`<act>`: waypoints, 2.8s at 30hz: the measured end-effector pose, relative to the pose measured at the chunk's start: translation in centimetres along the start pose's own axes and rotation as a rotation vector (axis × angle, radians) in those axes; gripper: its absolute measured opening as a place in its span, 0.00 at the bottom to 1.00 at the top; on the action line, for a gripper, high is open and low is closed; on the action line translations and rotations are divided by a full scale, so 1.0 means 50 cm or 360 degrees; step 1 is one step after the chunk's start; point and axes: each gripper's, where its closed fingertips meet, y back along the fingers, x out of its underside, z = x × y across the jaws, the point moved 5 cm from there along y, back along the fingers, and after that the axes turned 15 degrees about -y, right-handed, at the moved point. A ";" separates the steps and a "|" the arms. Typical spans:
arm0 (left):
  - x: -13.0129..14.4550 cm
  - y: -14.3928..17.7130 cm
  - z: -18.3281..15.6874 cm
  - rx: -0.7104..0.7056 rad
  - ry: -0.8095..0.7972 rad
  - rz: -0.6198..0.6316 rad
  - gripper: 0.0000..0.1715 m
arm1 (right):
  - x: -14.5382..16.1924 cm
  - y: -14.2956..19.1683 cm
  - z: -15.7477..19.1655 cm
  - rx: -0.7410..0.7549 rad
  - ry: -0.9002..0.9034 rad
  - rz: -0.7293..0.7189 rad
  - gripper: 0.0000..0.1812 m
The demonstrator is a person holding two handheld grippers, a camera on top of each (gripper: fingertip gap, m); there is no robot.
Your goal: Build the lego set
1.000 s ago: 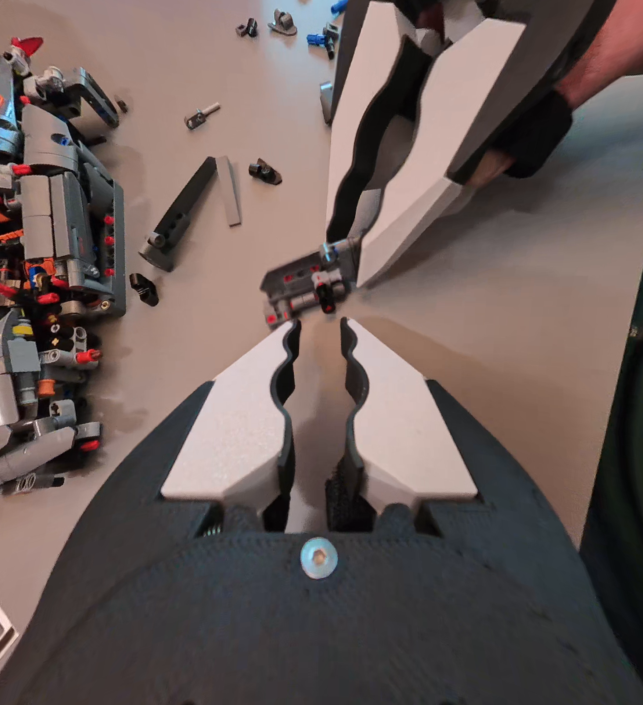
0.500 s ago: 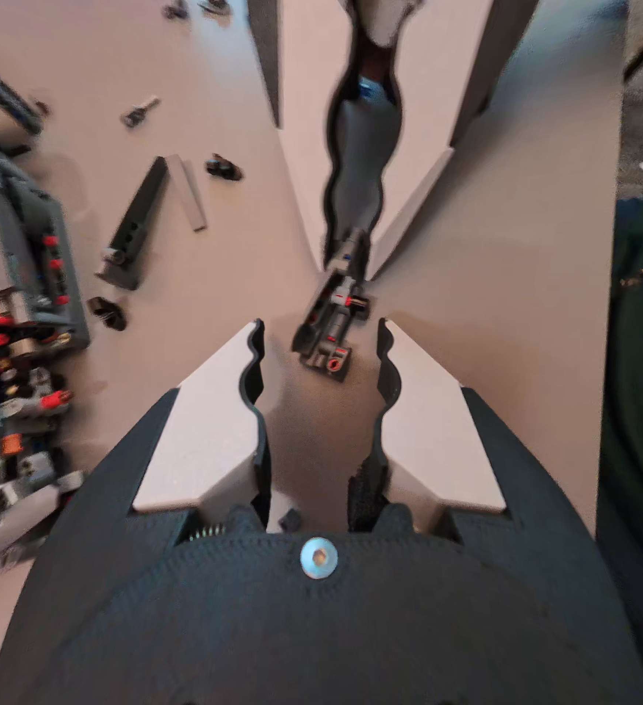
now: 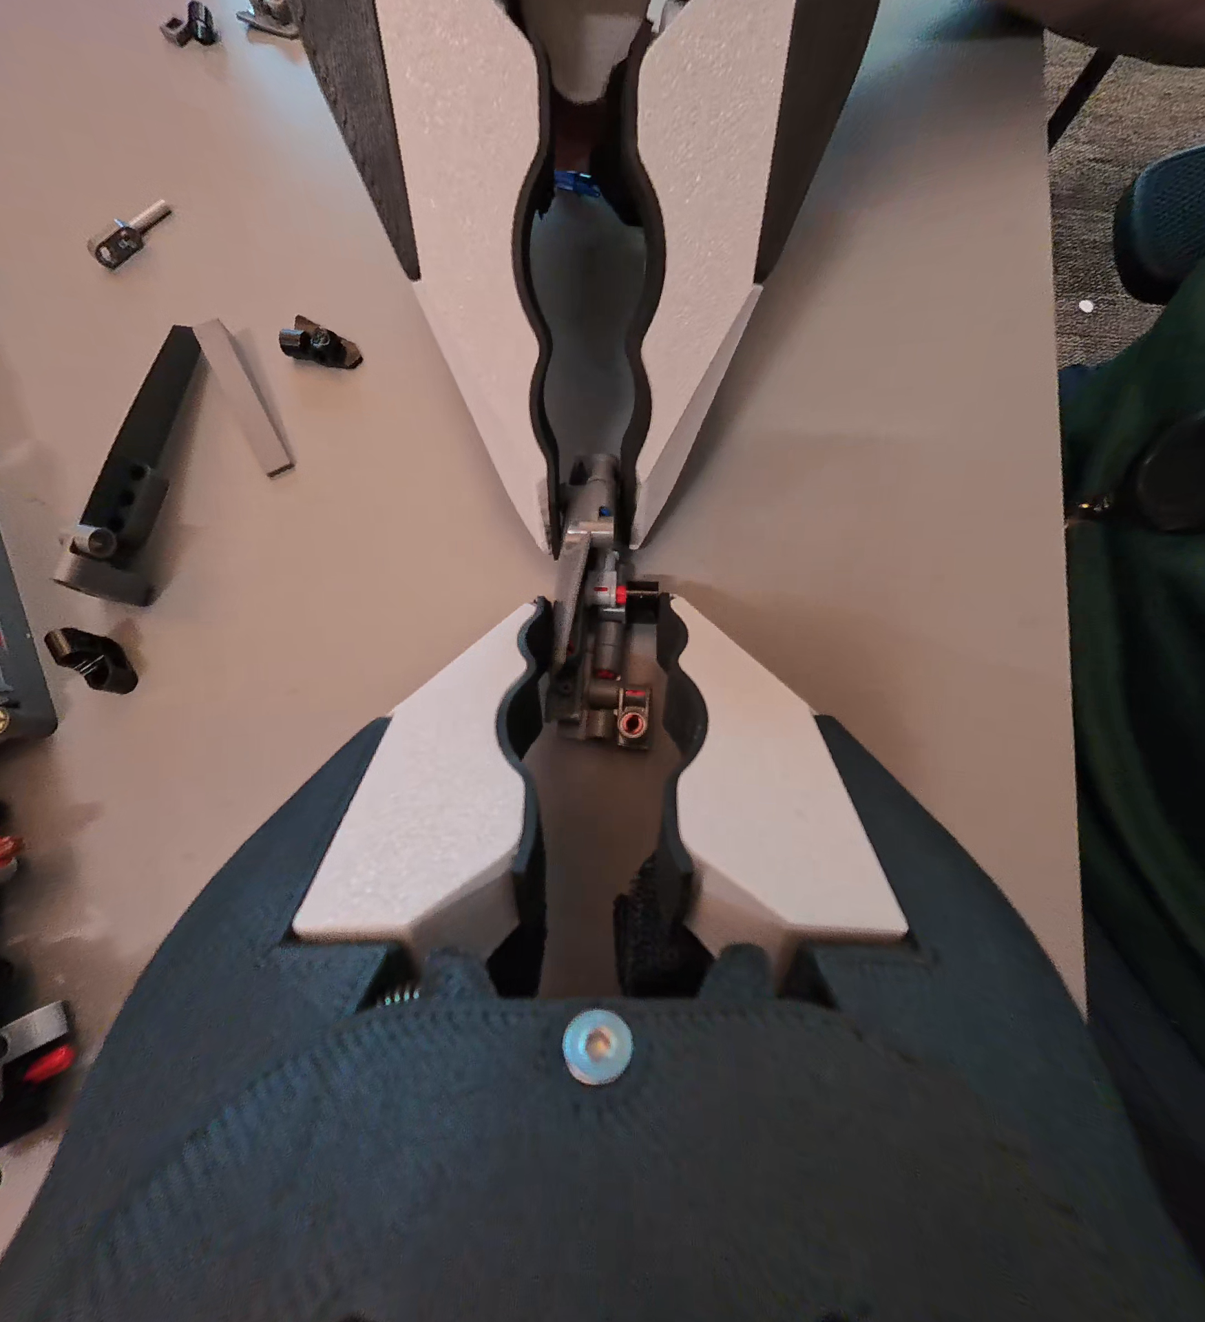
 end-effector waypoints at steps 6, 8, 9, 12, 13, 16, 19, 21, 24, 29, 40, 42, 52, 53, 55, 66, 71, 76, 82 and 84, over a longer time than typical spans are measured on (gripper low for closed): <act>-0.001 0.000 0.004 -0.0015 0.0050 -0.0003 0.15 | -0.008 0.003 -0.001 -0.0008 -0.0086 -0.0077 0.12; 0.001 -0.001 0.005 -0.0024 0.0048 0.0004 0.15 | -0.008 0.001 0.001 -0.0001 -0.0112 -0.0070 0.14; 0.000 -0.001 0.005 -0.0032 0.0042 0.0007 0.15 | -0.008 -0.002 0.002 -0.0011 -0.0140 -0.0060 0.16; -0.003 -0.004 0.003 -0.0028 0.0041 0.0011 0.15 | -0.009 -0.011 0.006 -0.0019 -0.0156 -0.0073 0.14; -0.003 -0.003 0.003 -0.0029 0.0036 0.0016 0.15 | -0.010 -0.010 0.006 -0.0028 -0.0186 -0.0079 0.14; -0.003 -0.003 0.002 -0.0035 0.0023 0.0029 0.15 | -0.012 -0.011 0.006 -0.0028 -0.0208 -0.0080 0.13; -0.003 -0.003 0.000 -0.0041 -0.0001 0.0041 0.15 | -0.013 -0.012 0.007 -0.0027 -0.0230 -0.0055 0.13; -0.003 -0.003 0.000 -0.0047 -0.0022 0.0054 0.15 | -0.014 -0.012 0.008 -0.0023 -0.0231 -0.0040 0.13; -0.005 -0.002 0.000 -0.0057 -0.0047 0.0081 0.15 | -0.015 -0.013 0.007 -0.0018 -0.0229 -0.0019 0.12; -0.007 -0.002 0.000 -0.0052 -0.0074 0.0120 0.14 | -0.017 -0.013 0.008 -0.0011 -0.0211 0.0018 0.12; -0.011 -0.002 -0.001 -0.0013 -0.0120 0.0184 0.14 | -0.022 -0.014 0.011 0.0016 -0.0135 0.0106 0.11; -0.012 -0.001 -0.002 -0.0030 -0.0135 0.0193 0.14 | -0.022 -0.014 0.011 0.0012 -0.0126 0.0113 0.12; -0.015 -0.002 -0.002 0.0009 -0.0210 0.0288 0.13 | -0.025 -0.015 0.012 0.0017 -0.0078 0.0156 0.10; -0.014 -0.001 -0.001 0.0013 -0.0195 0.0297 0.13 | -0.025 -0.016 0.011 0.0017 -0.0097 0.0133 0.10; -0.013 -0.001 -0.001 0.0001 -0.0195 0.0269 0.13 | -0.023 -0.015 0.011 0.0023 -0.0082 0.0117 0.10; -0.029 0.032 0.026 -0.0374 -0.0298 0.0161 0.13 | -0.035 0.044 -0.014 0.0191 -0.0159 -0.0062 0.16; -0.049 0.035 0.029 -0.0535 -0.0444 0.0195 0.13 | -0.048 0.060 -0.009 0.0359 0.0007 -0.0111 0.09; -0.057 0.056 0.040 -0.0539 -0.0332 0.0073 0.15 | -0.067 0.081 0.002 0.0559 0.0212 -0.0146 0.08; -0.056 0.070 0.044 -0.0263 0.0047 -0.0248 0.24 | -0.086 0.100 0.022 0.0709 0.0421 -0.0195 0.08; -0.058 0.071 0.039 -0.0106 0.0168 -0.0380 0.22 | -0.090 0.103 0.027 0.0748 0.0497 -0.0182 0.08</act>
